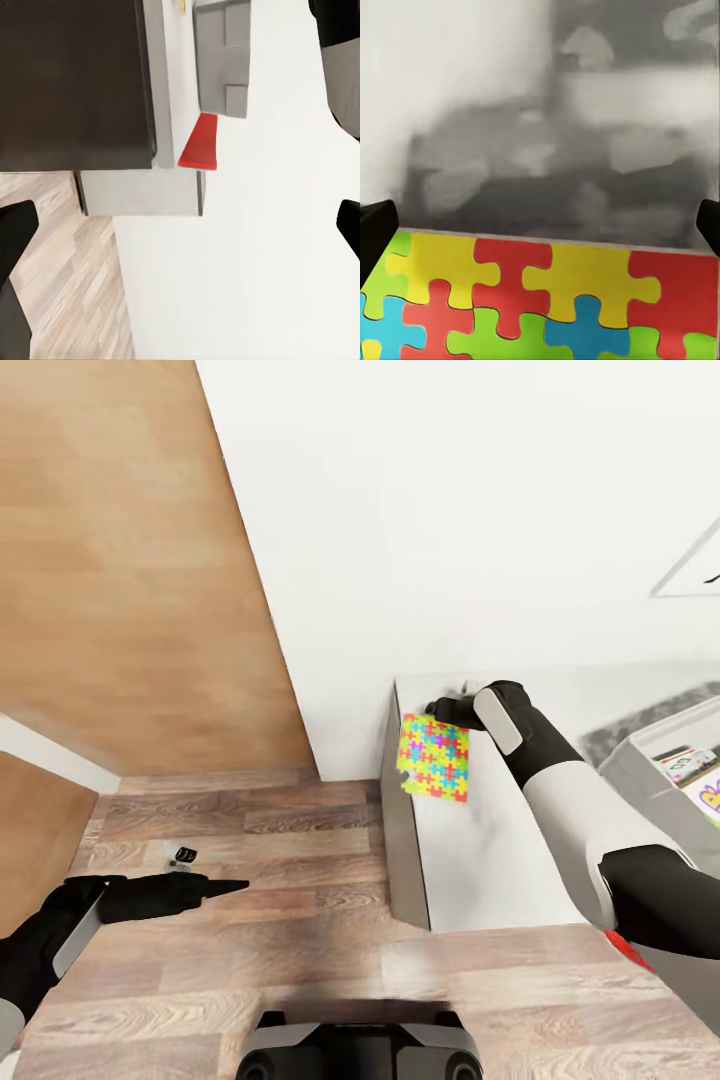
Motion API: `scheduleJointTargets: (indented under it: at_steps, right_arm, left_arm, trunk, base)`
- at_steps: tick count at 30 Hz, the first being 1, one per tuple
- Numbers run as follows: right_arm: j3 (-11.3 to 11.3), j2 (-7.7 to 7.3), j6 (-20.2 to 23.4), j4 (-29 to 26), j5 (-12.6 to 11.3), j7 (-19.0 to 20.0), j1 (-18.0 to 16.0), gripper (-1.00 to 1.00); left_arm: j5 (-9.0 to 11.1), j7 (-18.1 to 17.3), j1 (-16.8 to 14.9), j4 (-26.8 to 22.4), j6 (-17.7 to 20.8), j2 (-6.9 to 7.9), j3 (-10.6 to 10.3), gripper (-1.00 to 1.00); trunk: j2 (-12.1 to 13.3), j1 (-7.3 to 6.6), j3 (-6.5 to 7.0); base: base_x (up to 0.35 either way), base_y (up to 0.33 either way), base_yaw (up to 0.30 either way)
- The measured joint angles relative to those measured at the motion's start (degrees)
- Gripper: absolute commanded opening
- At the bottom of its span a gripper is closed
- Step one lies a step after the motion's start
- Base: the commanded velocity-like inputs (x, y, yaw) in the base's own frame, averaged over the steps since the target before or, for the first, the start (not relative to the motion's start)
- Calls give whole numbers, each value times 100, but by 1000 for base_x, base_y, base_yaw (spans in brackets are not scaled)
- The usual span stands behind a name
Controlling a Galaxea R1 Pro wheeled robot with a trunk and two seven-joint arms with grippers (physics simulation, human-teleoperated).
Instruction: Put all the toys in the child's room - the three board games (two on the bed and one on the table), the two jigsaw puzzles on the table, and the tennis ball on the table - inside the toy box on the table in the child's room.
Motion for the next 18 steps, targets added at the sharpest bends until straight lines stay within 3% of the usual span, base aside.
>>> scheduleJointTargets:
  at_steps: [6, 18]
  right_arm:
    - [0, 1, -2, -1, 2, -2, -1, 100]
    - [-3, -14, -1, 0, 0, 6, -1, 100]
  left_arm:
    - [0, 0, 0, 1, 0, 0, -2, 100]
    - [0, 0, 0, 1, -6, 1, -2, 100]
  trunk:
    - [0, -1, 0]
    - [-1, -2, -1]
  base:
    - [-183, 101, 0]
    - [-16, 7, 0]
